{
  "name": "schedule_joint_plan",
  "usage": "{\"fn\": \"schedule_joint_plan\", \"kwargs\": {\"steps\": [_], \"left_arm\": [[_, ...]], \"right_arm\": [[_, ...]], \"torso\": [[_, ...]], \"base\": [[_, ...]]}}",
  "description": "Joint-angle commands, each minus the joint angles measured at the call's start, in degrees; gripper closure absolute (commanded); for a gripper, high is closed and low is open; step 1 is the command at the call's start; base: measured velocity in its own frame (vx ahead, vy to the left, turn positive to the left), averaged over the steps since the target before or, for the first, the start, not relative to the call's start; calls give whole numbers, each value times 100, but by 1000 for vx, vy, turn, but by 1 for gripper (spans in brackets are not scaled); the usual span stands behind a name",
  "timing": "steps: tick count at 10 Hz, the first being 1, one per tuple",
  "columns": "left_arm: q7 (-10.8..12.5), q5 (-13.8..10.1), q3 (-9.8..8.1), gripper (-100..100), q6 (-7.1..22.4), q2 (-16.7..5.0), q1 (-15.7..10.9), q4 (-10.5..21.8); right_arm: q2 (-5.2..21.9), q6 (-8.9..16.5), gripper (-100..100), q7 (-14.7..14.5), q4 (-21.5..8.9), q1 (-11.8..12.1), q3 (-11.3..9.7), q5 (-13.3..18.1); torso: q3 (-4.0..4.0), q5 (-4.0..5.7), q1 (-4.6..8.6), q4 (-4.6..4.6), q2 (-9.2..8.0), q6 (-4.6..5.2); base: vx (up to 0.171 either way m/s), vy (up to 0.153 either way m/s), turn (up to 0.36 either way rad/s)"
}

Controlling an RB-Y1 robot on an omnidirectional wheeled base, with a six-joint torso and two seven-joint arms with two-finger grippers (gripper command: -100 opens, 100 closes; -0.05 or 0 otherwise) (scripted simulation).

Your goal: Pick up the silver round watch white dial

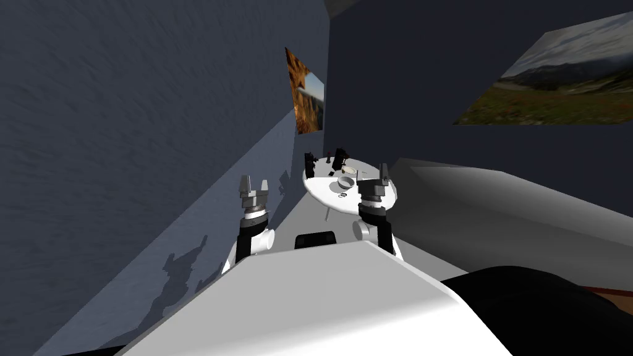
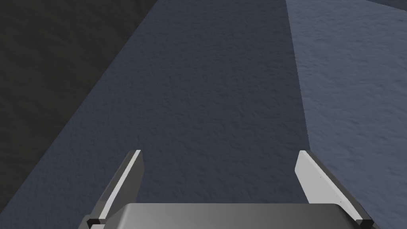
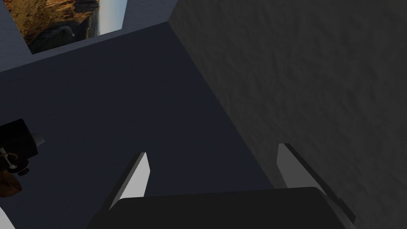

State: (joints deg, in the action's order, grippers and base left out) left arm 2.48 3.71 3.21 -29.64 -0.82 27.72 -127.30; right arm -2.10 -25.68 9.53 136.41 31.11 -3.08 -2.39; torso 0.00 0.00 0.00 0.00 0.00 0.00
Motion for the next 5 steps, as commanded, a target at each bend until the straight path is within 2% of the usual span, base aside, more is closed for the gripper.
{"fn": "schedule_joint_plan", "kwargs": {"steps": [1,3,5], "left_arm": [[0,0,0,0,0,0,0,0],[0,0,0,0,0,0,-1,0],[0,0,-1,0,0,-1,-1,0]], "right_arm": [[214,25,-100,27,-4,20,-15,35],[514,88,-100,82,-22,68,-41,118],[768,187,-100,154,-61,140,-63,247]], "torso": [[0,0,0,0,0,0],[11,2,10,4,-19,0],[21,7,32,8,-37,0]], "base": [[-33,-12,33],[-71,-42,57],[-111,-90,86]]}}
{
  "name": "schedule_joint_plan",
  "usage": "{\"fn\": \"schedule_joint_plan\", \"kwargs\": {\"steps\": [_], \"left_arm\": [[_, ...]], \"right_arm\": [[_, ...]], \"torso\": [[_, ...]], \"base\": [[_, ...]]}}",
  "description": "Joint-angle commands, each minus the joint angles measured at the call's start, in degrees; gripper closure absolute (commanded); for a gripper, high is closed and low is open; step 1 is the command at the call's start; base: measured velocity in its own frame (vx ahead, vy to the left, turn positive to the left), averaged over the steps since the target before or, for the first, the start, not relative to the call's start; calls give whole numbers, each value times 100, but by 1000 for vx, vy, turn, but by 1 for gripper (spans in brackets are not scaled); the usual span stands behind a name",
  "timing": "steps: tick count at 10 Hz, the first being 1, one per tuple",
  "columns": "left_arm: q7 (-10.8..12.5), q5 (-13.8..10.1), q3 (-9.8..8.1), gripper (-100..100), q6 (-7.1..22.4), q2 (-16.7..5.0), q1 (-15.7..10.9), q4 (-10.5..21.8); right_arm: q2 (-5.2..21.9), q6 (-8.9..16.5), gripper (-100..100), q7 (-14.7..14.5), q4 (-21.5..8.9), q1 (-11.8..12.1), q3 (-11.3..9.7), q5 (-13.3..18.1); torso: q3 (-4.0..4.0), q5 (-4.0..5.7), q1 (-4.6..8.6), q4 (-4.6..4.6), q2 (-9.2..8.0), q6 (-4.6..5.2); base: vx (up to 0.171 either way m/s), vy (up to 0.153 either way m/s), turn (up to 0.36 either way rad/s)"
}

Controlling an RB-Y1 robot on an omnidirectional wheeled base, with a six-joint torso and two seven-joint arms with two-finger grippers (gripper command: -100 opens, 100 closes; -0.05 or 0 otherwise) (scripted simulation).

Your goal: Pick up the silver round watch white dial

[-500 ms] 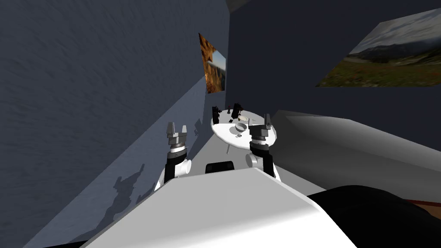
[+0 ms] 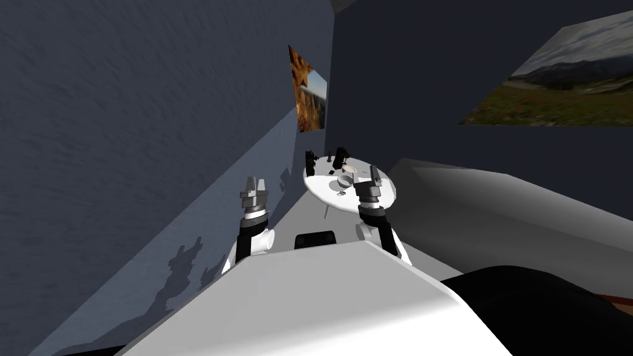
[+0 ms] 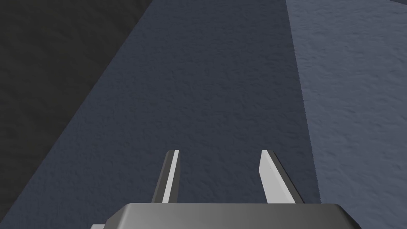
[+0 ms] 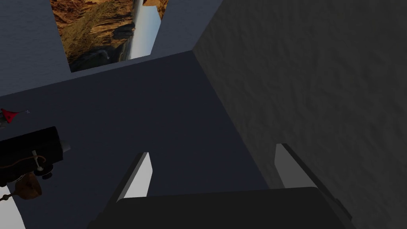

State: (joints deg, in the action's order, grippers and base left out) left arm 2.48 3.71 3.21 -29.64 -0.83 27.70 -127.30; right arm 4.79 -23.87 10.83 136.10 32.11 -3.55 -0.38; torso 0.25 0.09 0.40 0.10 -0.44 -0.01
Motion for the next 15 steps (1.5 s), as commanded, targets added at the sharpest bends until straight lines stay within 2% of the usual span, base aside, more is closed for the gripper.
{"fn": "schedule_joint_plan", "kwargs": {"steps": [1,5,9,10,15], "left_arm": [[0,0,0,0,0,0,0,0],[0,0,0,0,0,0,0,0],[0,0,-1,0,0,-1,0,0],[0,0,-1,0,0,-1,0,0],[0,0,-1,0,0,-1,1,0]], "right_arm": [[179,69,-100,63,-60,85,-24,126],[465,381,-100,189,-272,312,-26,532],[683,753,-100,189,-685,611,15,1044],[683,753,-100,189,-685,611,15,1044],[1017,1216,-100,-92,-1503,1060,149,1736]], "torso": [[0,0,0,0,0,0],[4,0,-1,2,-5,0],[8,6,21,4,-13,1],[6,6,22,3,-8,-1],[-12,5,18,-4,22,0]], "base": [[-134,-91,123],[-127,-100,163],[-153,-139,233],[-72,-87,82],[-81,-97,289]]}}
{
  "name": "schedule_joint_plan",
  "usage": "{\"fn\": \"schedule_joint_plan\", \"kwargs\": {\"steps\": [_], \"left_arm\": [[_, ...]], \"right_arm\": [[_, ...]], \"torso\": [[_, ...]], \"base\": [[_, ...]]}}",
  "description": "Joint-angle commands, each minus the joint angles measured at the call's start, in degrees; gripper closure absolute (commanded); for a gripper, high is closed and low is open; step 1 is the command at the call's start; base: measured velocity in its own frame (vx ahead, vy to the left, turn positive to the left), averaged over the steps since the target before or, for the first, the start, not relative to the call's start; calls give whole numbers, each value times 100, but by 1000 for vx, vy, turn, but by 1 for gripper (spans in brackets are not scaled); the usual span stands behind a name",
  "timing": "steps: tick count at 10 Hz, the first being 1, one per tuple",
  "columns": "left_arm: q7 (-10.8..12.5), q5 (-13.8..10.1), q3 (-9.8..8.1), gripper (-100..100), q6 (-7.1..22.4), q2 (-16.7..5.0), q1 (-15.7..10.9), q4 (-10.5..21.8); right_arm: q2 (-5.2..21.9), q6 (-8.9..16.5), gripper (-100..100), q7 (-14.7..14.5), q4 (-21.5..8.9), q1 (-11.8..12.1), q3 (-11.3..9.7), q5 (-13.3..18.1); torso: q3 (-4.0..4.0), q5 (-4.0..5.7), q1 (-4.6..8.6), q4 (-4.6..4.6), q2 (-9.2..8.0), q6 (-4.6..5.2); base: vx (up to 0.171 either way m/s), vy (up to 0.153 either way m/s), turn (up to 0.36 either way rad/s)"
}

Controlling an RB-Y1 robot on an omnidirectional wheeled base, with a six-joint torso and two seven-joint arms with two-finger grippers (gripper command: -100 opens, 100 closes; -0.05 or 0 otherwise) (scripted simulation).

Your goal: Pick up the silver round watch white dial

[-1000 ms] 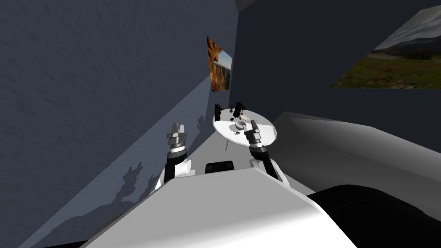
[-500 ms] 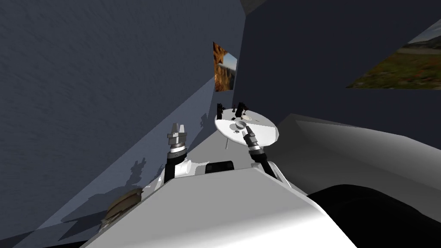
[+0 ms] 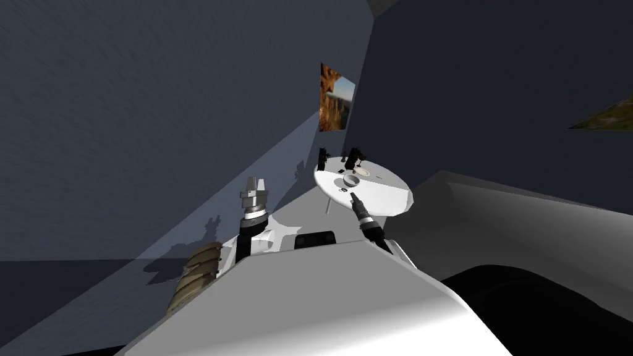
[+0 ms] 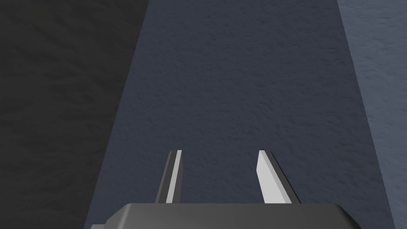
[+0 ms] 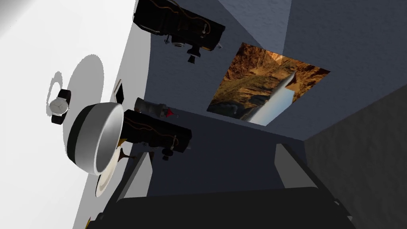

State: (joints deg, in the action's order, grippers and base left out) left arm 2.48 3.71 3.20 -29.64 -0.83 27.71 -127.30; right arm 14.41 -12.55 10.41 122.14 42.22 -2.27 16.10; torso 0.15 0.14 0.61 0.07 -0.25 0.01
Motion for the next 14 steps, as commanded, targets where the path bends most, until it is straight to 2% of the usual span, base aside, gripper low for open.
{"fn": "schedule_joint_plan", "kwargs": {"steps": [1,2,3,4,7,8,9,11,12,14], "left_arm": [[0,0,0,0,0,0,0,0],[0,0,0,0,0,0,0,0],[0,0,0,0,0,0,0,0],[0,0,-1,0,0,0,2,0],[0,0,0,0,0,0,1,0],[0,0,0,0,0,0,2,0],[0,0,0,0,0,0,2,0],[0,0,0,0,0,0,2,0],[0,0,0,0,0,0,2,0],[0,0,0,0,0,0,3,0]], "right_arm": [[138,167,-100,-147,-286,142,59,224],[225,245,-100,-256,-502,234,100,357],[225,245,-100,-256,-502,234,100,357],[318,317,-100,-376,-677,325,144,485],[418,383,-100,-507,-916,414,190,608],[527,442,-100,-647,-1127,500,239,725],[527,442,-100,-647,-1127,500,239,725],[766,538,-100,-951,-1547,662,339,937],[766,538,-100,-951,-1550,662,339,937],[1027,604,-100,-1279,-1965,807,437,1117]], "torso": [[0,0,0,0,0,0],[-3,0,-3,-1,6,-1],[-9,-1,-3,-3,17,-2],[-16,-2,-13,-5,29,5],[-24,-6,-26,-9,43,-1],[-26,-5,-28,-9,45,3],[-25,-5,-24,-9,45,0],[-29,-5,-26,-10,51,1],[-31,-4,-19,-11,56,-1],[-34,-4,-21,-12,61,1]], "base": [[-81,-99,322],[-57,-94,385],[-22,-70,92],[-7,-50,173],[-6,-35,167],[-5,-45,253],[-1,-44,117],[18,-43,268],[20,-51,144],[48,-47,318]]}}
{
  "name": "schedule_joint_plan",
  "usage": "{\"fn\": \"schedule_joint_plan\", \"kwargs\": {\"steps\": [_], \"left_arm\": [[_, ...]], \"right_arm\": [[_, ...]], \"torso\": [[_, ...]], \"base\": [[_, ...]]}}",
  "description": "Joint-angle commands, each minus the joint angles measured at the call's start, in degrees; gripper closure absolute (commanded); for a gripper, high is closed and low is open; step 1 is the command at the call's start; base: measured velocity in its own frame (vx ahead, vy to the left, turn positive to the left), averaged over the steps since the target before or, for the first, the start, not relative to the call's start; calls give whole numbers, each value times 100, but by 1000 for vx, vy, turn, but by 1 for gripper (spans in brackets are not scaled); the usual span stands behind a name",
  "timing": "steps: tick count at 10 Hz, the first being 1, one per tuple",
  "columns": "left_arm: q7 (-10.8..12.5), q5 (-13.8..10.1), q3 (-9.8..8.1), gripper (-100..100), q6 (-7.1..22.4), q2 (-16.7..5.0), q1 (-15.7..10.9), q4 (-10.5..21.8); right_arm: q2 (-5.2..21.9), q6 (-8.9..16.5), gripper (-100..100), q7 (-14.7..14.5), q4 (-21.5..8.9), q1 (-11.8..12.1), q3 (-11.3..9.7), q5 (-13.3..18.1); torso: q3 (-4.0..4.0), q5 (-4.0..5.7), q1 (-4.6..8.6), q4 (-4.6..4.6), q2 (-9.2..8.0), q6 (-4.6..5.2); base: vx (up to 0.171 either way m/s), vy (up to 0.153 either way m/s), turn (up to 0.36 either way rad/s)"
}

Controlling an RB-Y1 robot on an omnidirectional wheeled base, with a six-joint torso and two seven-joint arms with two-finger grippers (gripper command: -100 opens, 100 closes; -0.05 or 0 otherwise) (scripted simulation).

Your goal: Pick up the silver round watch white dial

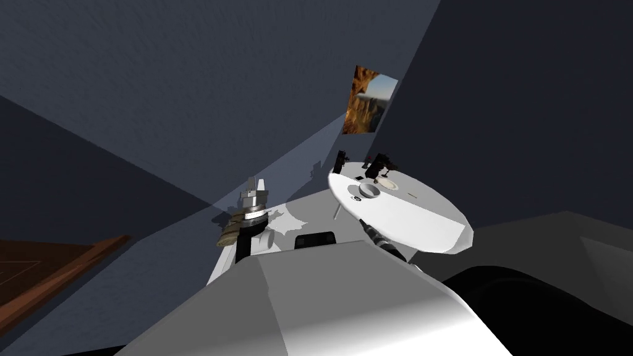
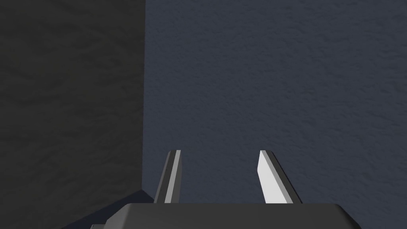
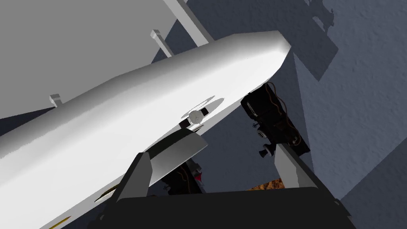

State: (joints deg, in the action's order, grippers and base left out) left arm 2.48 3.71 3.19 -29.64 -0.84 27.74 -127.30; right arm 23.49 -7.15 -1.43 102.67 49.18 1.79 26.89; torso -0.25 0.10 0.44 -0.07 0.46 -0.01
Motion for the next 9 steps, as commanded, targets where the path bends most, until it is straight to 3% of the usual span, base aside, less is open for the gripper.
{"fn": "schedule_joint_plan", "kwargs": {"steps": [1,2,6,7,9], "left_arm": [[0,0,0,0,0,0,0,0],[0,0,-1,0,0,0,1,0],[0,0,-1,0,0,0,1,0],[0,0,-1,0,0,0,2,0],[0,0,-1,0,0,0,2,0]], "right_arm": [[254,87,-100,-265,-220,176,78,116],[254,87,-100,-265,-220,176,78,116],[790,102,-100,-922,-942,367,230,340],[790,102,-100,-934,-942,367,230,340],[1030,76,-100,-1235,-1233,419,280,405]], "torso": [[0,0,0,0,0,0],[-5,1,4,-2,7,3],[-13,1,4,-5,22,3],[-17,1,2,-6,29,4],[-12,-3,-15,-5,20,5]], "base": [[77,-62,322],[50,-56,66],[92,-59,272],[97,-46,91],[106,-38,228]]}}
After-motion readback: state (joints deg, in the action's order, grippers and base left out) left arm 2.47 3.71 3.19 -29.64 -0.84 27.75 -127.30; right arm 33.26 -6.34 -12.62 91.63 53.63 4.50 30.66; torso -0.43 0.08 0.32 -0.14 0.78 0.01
